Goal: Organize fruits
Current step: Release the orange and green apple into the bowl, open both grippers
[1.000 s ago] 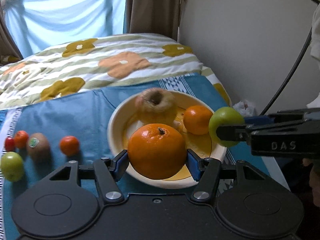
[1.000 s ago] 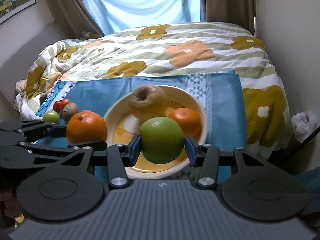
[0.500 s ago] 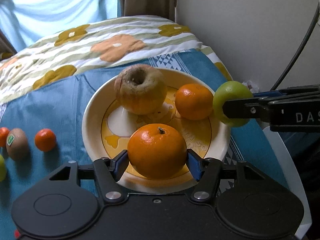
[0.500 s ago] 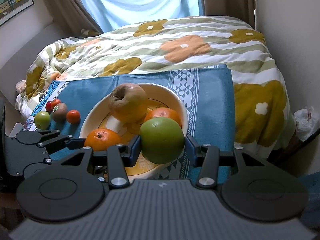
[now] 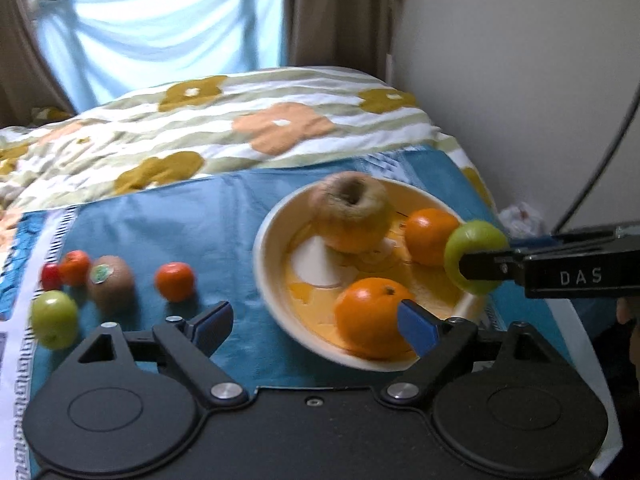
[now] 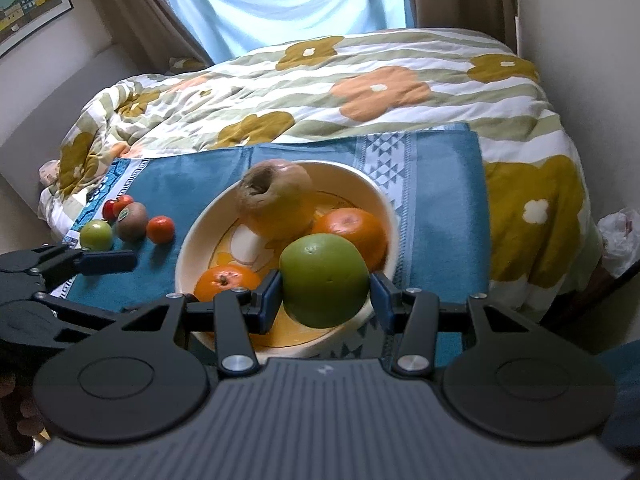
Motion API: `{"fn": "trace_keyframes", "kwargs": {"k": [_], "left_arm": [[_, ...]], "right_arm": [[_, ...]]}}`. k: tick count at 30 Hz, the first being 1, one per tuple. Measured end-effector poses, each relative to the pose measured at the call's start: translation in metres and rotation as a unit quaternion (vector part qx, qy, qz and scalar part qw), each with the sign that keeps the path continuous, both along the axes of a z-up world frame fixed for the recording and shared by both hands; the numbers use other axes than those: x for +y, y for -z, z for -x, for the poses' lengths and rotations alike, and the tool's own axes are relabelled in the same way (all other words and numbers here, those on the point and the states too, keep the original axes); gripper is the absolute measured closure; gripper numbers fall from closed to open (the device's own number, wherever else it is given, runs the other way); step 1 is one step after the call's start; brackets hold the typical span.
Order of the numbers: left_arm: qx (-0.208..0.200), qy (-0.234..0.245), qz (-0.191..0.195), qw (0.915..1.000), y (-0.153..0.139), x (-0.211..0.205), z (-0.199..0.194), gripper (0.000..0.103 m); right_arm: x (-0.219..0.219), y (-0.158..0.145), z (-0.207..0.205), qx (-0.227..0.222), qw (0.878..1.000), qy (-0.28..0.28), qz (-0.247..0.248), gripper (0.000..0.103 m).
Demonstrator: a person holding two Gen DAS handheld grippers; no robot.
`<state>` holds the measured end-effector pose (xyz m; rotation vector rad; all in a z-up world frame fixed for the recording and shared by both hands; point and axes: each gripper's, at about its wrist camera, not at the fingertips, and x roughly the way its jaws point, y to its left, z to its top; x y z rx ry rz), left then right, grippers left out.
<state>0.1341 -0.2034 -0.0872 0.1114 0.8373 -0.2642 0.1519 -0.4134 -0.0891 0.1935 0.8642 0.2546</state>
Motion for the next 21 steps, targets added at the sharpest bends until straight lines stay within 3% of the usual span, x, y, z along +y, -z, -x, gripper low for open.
{"fn": "trace_keyframes", "kwargs": {"k": [17, 18, 20, 21], "left_arm": [[0.001, -0.057, 0.001, 0.9984, -0.006, 0.031, 0.019, 0.01], [-0.001, -0.063, 0.004, 0.998, -0.007, 0.033, 0.021, 0.009], [-0.007, -0.074, 0.009, 0.9972, -0.009, 0.036, 0.024, 0.006], [-0.009, -0.079, 0.008, 0.9968, -0.01, 0.037, 0.026, 0.004]], "right_arm": [[0.015, 0.017, -0.006, 0.015, 1.0, 0.005, 0.004, 0.037], [0.014, 0.016, -0.006, 0.011, 1.0, 0.005, 0.002, 0.033], [0.014, 0.011, -0.003, -0.002, 1.0, 0.016, 0.011, 0.006], [0.014, 0.008, 0.0, -0.012, 1.0, 0.021, 0.017, 0.001]]}}
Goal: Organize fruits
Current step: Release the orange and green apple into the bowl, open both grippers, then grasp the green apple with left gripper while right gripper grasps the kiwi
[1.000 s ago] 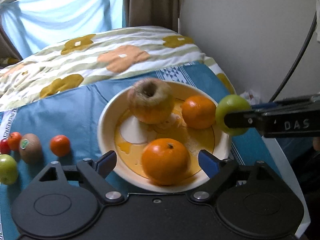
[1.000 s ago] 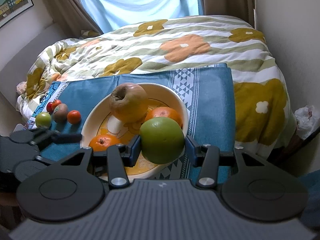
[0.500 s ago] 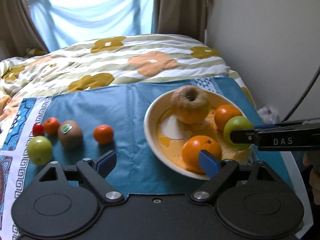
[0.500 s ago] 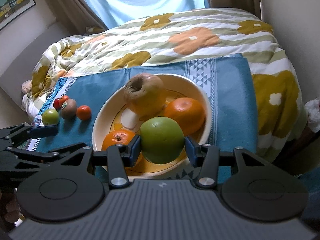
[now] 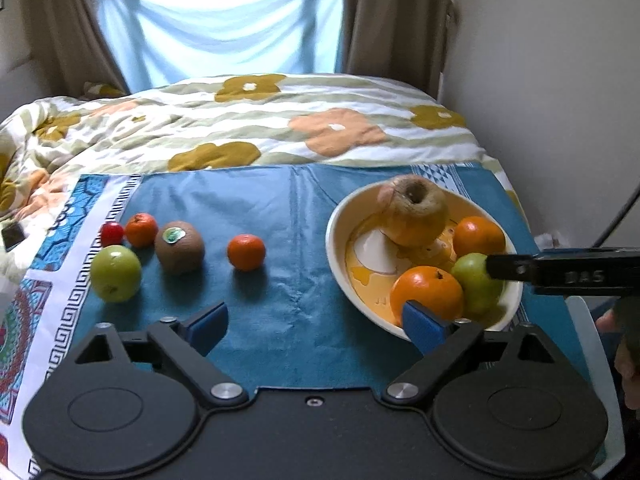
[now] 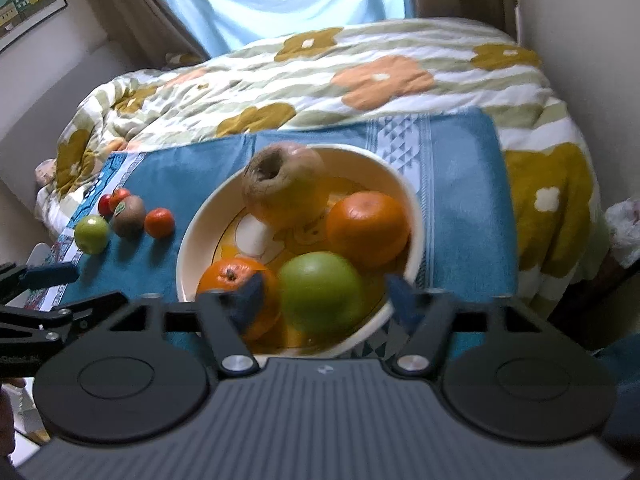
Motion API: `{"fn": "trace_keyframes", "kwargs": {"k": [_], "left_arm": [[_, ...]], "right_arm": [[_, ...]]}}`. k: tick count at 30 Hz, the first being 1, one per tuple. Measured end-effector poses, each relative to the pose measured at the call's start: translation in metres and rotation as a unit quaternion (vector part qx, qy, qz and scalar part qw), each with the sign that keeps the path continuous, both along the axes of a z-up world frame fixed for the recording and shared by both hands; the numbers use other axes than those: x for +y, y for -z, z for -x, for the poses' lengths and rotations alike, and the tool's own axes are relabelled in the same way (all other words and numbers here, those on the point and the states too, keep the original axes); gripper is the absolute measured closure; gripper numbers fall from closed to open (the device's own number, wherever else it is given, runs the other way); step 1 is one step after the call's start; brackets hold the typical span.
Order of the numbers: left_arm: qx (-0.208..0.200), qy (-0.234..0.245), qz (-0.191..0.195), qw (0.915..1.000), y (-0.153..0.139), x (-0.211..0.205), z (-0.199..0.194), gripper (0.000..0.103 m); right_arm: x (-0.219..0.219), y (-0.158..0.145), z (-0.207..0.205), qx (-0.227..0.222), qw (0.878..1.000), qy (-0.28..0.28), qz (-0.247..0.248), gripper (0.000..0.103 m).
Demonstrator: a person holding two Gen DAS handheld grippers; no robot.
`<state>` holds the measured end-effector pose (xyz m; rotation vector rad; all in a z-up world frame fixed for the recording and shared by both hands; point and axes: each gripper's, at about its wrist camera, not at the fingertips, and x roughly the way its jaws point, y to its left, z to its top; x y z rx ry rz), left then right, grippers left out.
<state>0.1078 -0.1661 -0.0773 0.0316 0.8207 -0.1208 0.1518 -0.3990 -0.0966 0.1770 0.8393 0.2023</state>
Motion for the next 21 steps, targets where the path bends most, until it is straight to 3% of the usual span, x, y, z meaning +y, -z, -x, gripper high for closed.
{"fn": "trace_keyframes", "kwargs": {"k": [2, 12, 21], "left_arm": [[-0.003, -0.007, -0.003, 1.0, -0.003, 0.002, 0.004, 0.003], [-0.03, -0.04, -0.002, 0.9987, -0.037, 0.025, 0.03, 0.001], [-0.045, -0.078, -0.03, 0.9954, -0.068, 0.072, 0.043, 0.0]], "right_arm": [[-0.001, -0.009, 0.007, -0.021, 1.0, -0.002, 0.005, 0.0], [0.007, -0.043, 0.022, -0.037, 0.999, -0.008, 0.003, 0.0], [0.053, -0.074, 0.028, -0.066, 0.995, -0.059, 0.037, 0.0]]}}
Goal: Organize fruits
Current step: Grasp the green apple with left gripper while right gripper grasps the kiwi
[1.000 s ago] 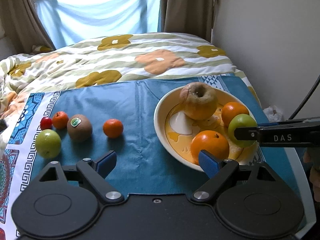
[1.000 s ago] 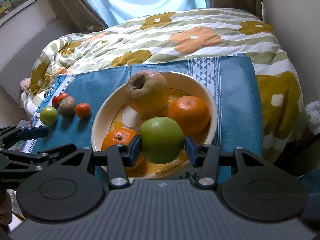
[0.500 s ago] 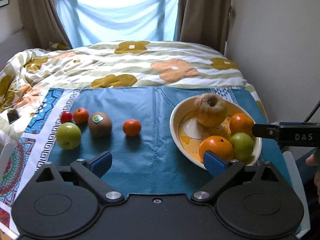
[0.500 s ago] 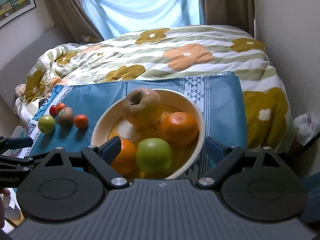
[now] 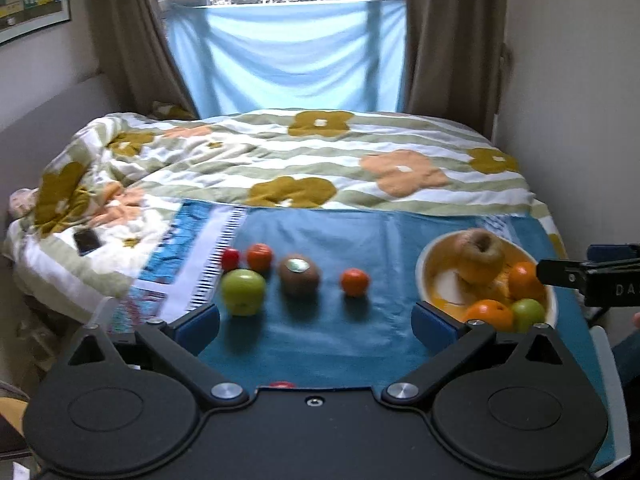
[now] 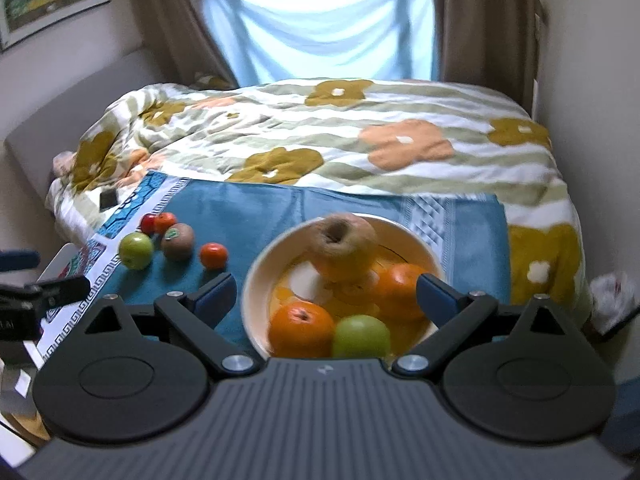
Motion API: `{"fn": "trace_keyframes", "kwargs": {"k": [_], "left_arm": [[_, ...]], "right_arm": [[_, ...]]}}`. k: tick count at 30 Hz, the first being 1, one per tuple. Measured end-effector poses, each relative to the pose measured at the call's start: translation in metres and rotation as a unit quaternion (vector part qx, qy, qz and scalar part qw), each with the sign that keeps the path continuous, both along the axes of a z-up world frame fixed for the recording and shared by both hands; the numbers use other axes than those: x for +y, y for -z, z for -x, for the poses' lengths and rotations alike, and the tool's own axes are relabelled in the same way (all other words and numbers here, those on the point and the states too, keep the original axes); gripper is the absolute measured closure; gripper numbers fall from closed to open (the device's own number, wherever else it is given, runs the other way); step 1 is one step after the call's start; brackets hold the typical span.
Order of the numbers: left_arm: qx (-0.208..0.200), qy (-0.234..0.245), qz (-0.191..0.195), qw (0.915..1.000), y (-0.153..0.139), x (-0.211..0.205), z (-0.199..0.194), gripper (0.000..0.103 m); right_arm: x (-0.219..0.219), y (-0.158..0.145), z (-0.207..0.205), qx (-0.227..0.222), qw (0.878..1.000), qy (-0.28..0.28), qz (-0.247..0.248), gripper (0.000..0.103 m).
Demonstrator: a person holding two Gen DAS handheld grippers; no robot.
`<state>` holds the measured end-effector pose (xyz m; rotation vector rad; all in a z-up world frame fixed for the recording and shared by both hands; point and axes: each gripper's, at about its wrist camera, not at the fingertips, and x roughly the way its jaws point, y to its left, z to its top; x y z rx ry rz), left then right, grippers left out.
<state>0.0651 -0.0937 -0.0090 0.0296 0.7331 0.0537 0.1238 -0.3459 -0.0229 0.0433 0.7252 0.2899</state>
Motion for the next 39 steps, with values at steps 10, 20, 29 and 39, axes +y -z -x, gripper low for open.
{"fn": "trace_keyframes", "kwargs": {"k": [10, 20, 29, 39], "left_arm": [[0.011, 0.016, -0.015, 0.9997, -0.007, 0.074, -0.024, 0.0], [0.05, 0.1, -0.006, 0.9937, 0.019, 0.123, -0.066, 0.0], [0.086, 0.191, 0.006, 0.9779, 0.064, 0.145, -0.115, 0.001], [0.131, 0.273, 0.019, 0.9529, 0.111, 0.14, -0.156, 0.01]], "right_arm": [[0.072, -0.011, -0.024, 0.009, 1.0, -0.027, -0.008, 0.0], [0.149, 0.005, -0.063, 0.03, 0.999, -0.044, 0.004, 0.0], [0.197, 0.04, -0.105, 0.049, 0.997, -0.054, 0.026, 0.0], [0.218, 0.077, -0.133, 0.075, 0.995, -0.054, 0.04, 0.007]]}}
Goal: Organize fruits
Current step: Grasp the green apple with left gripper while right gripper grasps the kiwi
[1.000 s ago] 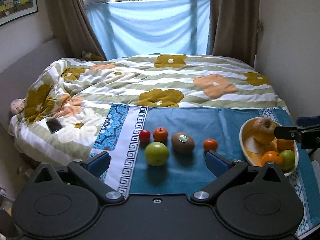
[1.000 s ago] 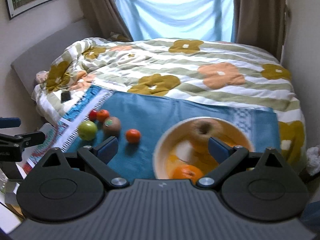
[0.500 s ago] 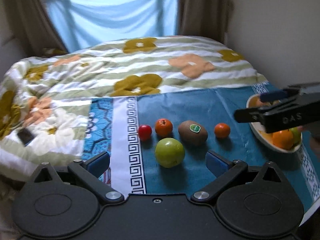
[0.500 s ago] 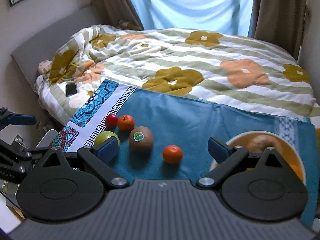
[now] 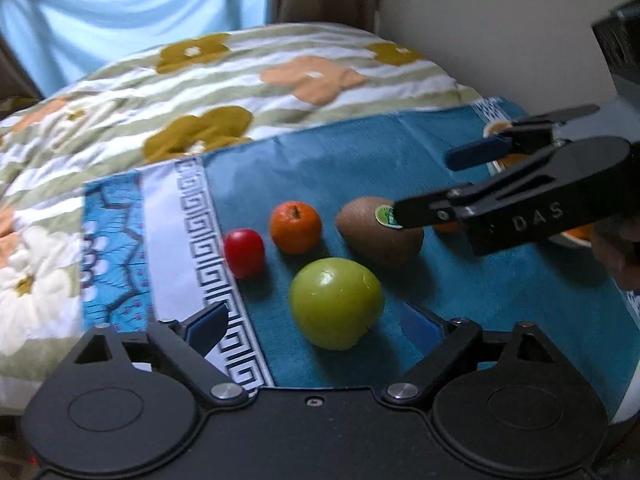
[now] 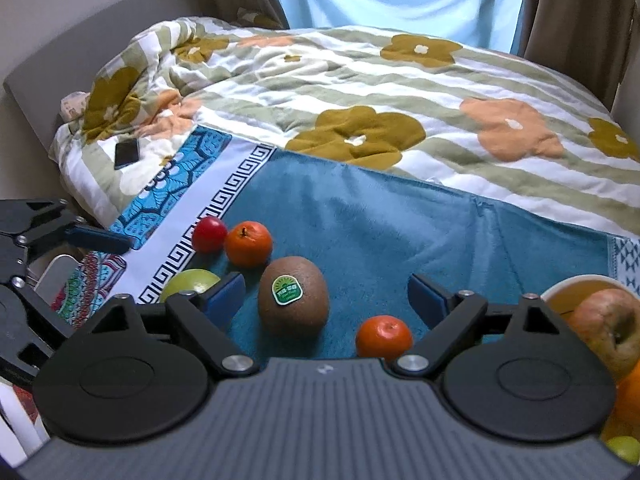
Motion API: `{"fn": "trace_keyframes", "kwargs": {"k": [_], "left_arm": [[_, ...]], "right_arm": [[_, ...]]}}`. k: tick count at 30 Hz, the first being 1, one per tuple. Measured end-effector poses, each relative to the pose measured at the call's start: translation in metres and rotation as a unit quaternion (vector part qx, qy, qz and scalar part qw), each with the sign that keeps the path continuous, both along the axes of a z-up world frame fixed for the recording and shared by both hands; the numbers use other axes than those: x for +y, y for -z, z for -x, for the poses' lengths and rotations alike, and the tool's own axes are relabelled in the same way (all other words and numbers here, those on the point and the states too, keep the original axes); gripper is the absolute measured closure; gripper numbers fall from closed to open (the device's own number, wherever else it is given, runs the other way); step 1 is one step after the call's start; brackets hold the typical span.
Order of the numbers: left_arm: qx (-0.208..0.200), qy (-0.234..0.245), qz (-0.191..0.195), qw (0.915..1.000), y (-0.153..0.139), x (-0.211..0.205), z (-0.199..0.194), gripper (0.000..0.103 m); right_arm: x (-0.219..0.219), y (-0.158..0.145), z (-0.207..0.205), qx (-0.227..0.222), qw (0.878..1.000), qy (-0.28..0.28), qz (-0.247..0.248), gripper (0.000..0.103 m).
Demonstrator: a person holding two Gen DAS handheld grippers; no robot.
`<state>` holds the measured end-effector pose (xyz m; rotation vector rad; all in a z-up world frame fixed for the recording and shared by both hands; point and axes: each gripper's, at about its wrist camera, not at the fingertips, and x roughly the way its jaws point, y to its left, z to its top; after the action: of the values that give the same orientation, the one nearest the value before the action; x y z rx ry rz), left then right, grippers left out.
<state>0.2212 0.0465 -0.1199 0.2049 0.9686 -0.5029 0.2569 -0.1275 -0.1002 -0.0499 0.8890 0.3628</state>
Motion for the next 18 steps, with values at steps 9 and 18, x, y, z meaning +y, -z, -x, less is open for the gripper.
{"fn": "trace_keyframes", "kwargs": {"k": [9, 18], "left_arm": [[0.019, 0.032, -0.001, 0.9993, 0.022, -0.013, -0.012, 0.039], [0.01, 0.035, -0.006, 0.9993, 0.021, -0.011, -0.007, 0.041]], "right_arm": [[0.005, 0.01, -0.009, 0.016, 1.0, -0.006, 0.005, 0.017], [0.01, 0.012, -0.011, 0.021, 1.0, -0.019, 0.0, 0.023]]}}
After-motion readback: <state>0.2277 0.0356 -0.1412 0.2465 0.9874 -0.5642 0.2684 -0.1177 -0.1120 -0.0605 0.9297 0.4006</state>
